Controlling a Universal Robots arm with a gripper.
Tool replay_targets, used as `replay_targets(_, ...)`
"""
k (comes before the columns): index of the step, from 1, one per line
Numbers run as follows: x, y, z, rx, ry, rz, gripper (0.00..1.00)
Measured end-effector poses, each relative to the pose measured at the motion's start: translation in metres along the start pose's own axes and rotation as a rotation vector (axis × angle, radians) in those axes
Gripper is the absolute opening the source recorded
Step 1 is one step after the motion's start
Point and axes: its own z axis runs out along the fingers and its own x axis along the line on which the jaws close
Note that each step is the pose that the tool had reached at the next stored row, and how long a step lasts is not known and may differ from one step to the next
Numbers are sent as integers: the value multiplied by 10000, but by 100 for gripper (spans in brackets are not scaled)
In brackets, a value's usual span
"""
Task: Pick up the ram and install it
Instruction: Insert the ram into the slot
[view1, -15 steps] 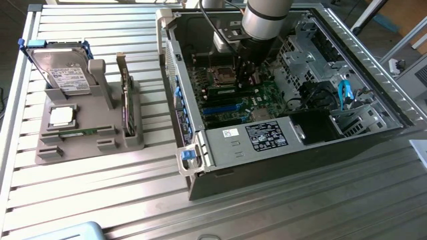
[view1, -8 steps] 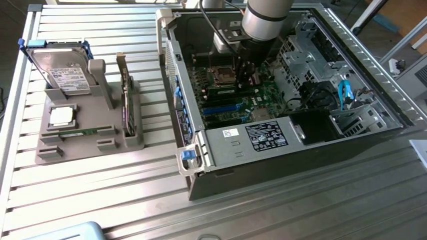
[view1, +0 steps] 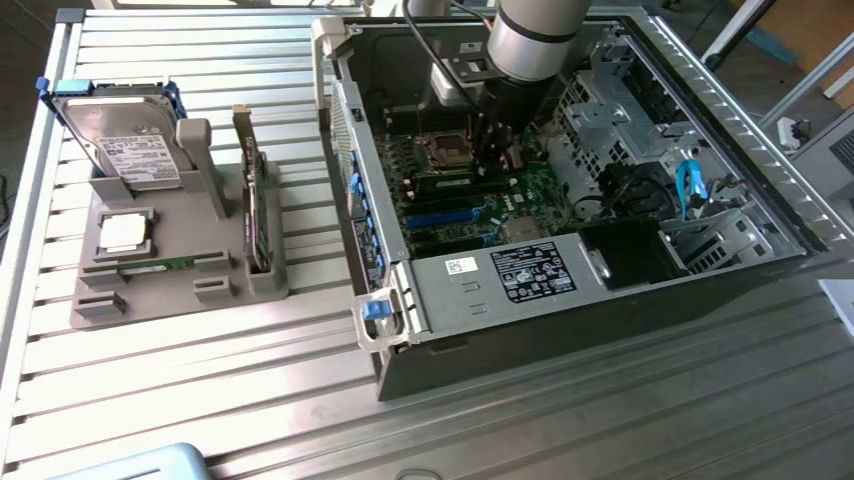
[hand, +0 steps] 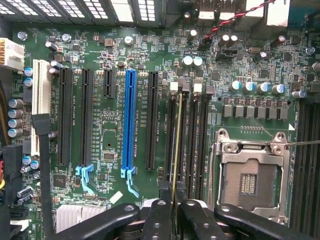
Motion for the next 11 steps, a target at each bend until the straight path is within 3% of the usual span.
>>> replay_targets(7, 10, 0, 0, 2, -4, -413, 14)
replay_targets(11, 10, 0, 1, 3, -6, -384, 14)
